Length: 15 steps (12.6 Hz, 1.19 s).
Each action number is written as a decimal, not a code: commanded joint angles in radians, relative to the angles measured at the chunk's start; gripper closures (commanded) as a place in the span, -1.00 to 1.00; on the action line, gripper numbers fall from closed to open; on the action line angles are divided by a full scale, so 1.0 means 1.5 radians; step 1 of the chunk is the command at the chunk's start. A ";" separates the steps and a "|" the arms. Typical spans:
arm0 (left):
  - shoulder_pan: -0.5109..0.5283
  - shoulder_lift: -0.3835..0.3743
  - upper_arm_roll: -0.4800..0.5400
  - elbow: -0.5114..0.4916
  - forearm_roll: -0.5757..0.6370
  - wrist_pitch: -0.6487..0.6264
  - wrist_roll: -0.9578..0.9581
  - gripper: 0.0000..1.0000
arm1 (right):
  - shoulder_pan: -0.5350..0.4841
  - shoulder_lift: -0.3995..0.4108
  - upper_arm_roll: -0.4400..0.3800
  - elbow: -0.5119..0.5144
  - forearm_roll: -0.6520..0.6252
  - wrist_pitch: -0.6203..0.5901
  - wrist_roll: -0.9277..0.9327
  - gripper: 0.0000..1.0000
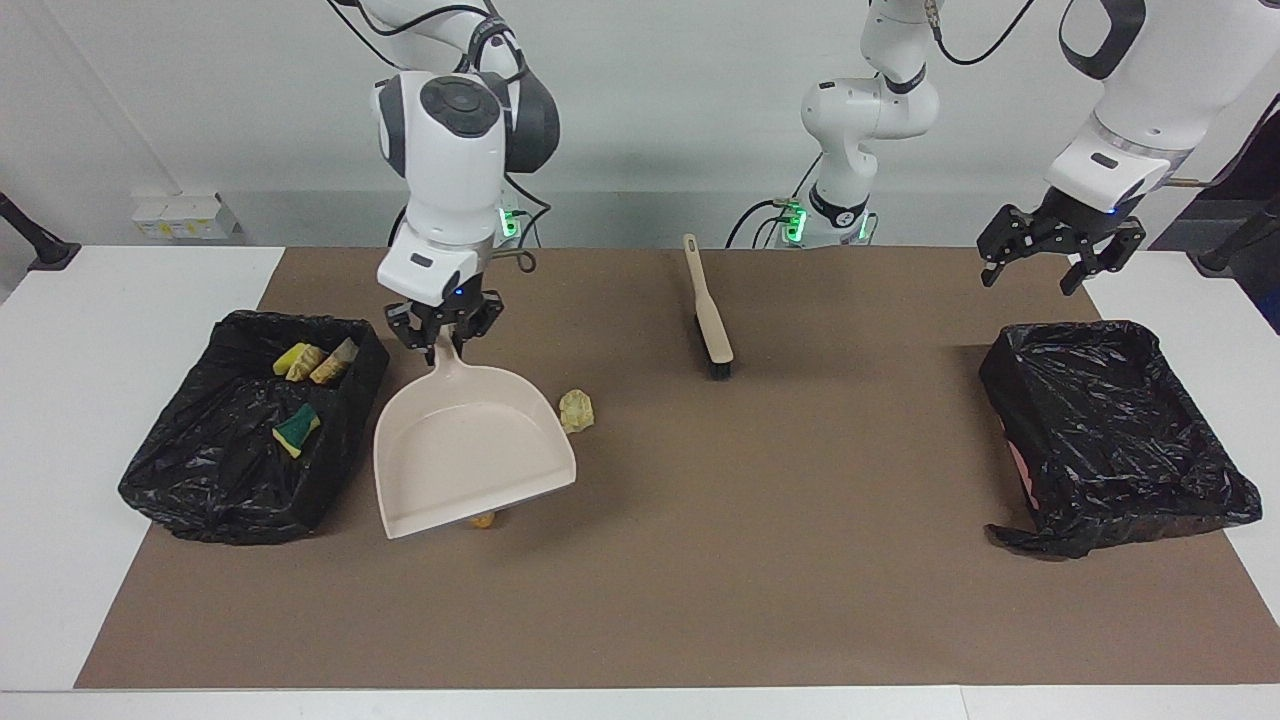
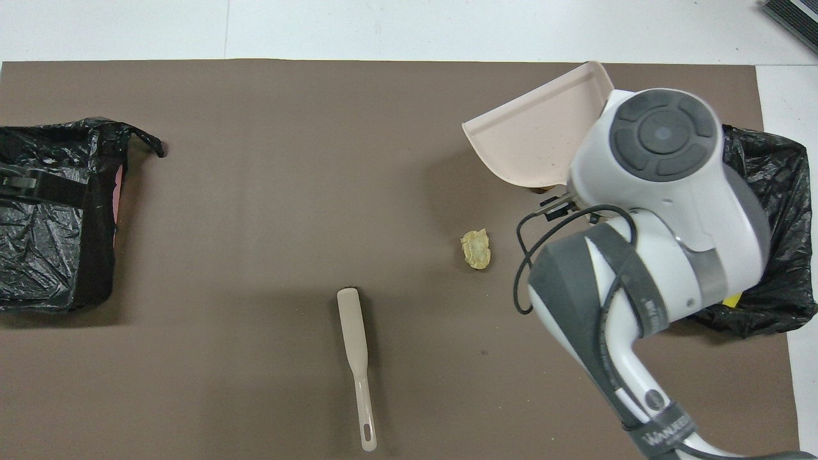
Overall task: Sweep and dump trash in bin
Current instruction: 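Bring the empty dustpan back to the table center with the right gripper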
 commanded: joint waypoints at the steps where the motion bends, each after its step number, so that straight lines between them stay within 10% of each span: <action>1: 0.008 -0.015 -0.006 -0.016 0.012 0.001 0.003 -1.00 | 0.046 0.080 -0.004 0.103 0.067 -0.011 0.137 1.00; 15: 0.008 -0.016 -0.006 -0.016 0.011 0.001 0.003 -1.00 | 0.253 0.344 -0.003 0.351 0.068 0.029 0.461 1.00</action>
